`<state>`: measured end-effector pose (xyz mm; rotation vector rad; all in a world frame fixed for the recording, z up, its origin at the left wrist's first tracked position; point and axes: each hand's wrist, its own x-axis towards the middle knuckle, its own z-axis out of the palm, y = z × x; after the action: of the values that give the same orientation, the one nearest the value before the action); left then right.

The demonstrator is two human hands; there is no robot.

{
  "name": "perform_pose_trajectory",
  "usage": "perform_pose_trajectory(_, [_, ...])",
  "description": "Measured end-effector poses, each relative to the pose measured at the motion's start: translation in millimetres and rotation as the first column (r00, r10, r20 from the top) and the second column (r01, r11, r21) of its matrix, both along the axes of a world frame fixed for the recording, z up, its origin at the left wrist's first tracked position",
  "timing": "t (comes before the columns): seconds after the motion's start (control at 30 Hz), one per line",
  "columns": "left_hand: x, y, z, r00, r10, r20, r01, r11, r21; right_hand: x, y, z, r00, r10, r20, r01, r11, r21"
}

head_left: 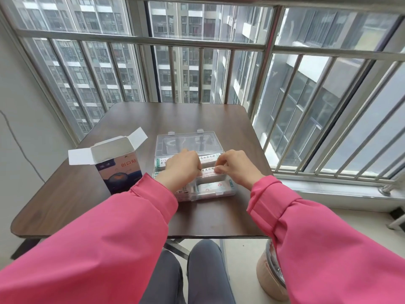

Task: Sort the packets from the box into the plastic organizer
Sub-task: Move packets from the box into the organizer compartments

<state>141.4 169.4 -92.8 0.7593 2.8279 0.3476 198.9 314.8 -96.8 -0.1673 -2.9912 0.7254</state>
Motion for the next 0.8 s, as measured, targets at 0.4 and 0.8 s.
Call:
perform_pose_trajectory(0.4, [0, -6, -2, 0.998, 0.026, 0.061, -0.037, 0.984, 0.175, 3, -5, 6, 0.999, 0.001, 0.032, -0.002, 0.999, 0.034])
perform_pose_trajectory(0.8, [0, -10, 6, 1.000, 0.010, 0.012, -0.013, 0.975, 0.222, 4, -11, 11, 1.000, 0.024, -0.003, -0.024, 0.999, 0.025])
